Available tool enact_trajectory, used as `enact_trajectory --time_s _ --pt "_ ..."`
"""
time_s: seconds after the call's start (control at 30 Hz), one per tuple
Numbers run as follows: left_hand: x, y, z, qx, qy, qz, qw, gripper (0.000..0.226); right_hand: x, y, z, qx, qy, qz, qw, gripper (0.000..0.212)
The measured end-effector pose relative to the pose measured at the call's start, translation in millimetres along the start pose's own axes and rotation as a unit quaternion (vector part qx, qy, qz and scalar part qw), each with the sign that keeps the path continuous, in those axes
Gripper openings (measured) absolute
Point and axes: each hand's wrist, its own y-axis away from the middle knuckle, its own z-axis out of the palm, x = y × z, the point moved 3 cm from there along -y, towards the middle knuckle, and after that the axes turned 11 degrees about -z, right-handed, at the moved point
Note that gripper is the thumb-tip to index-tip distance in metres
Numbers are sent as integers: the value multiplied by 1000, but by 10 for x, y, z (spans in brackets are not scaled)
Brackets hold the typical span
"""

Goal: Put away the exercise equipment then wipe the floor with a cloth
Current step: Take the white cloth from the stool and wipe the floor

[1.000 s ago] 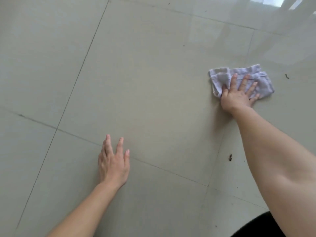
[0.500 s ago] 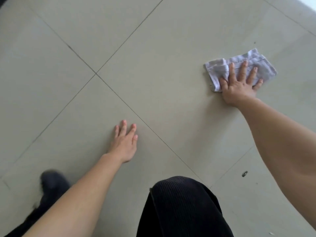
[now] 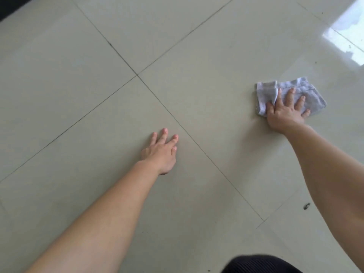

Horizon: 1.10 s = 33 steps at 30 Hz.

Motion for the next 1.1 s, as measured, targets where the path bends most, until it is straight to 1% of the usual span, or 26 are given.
enact_trajectory --time_s 0.07,0.17,0.2,0.27,0.33,0.43,0.47,0.53,0.6,0.67,0.73,0.8,0.9,0.97,1.0,1.03,1.07,1.1 --pt "-64 -41 -74 16 10 22 1000 49 -333 251 198 -7 11 -43 999 62" --pt "-237 -108 -124 39 77 59 995 46 -948 849 675 -48 51 -143 987 63" --pt "-338 -103 -96 58 99 71 991 44 -1137 1067 856 -59 71 -182 979 63" --pt "-618 -9 25 138 108 84 981 41 -1401 1349 1090 -71 96 -226 967 63" --pt "-1013 161 201 217 106 61 968 37 -1556 1348 1078 -64 89 -218 970 62" --pt "-1787 387 485 276 106 -22 955 38 -1817 1101 947 -56 82 -187 977 62" --pt "-2053 439 584 275 93 -58 955 41 -1948 1008 929 -58 85 -186 977 62" --pt "-2436 494 737 236 70 -97 964 47 -2241 780 905 -49 99 -194 975 62" --pt "-2598 451 808 202 57 -84 974 53 -2630 552 855 -38 112 -209 971 61" --pt "-2630 359 785 168 71 -78 980 54 -3094 406 856 -39 138 -237 961 61" --pt "-2657 321 752 129 79 -78 985 54 -3527 439 991 -53 176 -285 941 61" --pt "-2707 311 725 88 84 -70 990 55 -3816 677 1202 -75 205 -340 915 62" --pt "-2786 310 565 40 72 -53 995 56 -3905 1092 1487 -105 241 -397 879 64" --pt "-2877 266 361 10 109 -32 994 53 -3821 1241 1543 -131 272 -402 864 69" --pt "-2954 261 253 -6 157 -27 987 49 -3778 1281 1536 -135 282 -401 861 75" --pt "-3072 273 177 -10 215 -32 976 45 -3760 1303 1532 -130 285 -395 864 79" --pt "-3223 294 122 6 253 -37 967 43 -3777 1307 1533 -119 283 -382 872 76" --pt "-3395 334 84 31 264 -40 963 43 -3812 1312 1541 -102 278 -364 883 70"
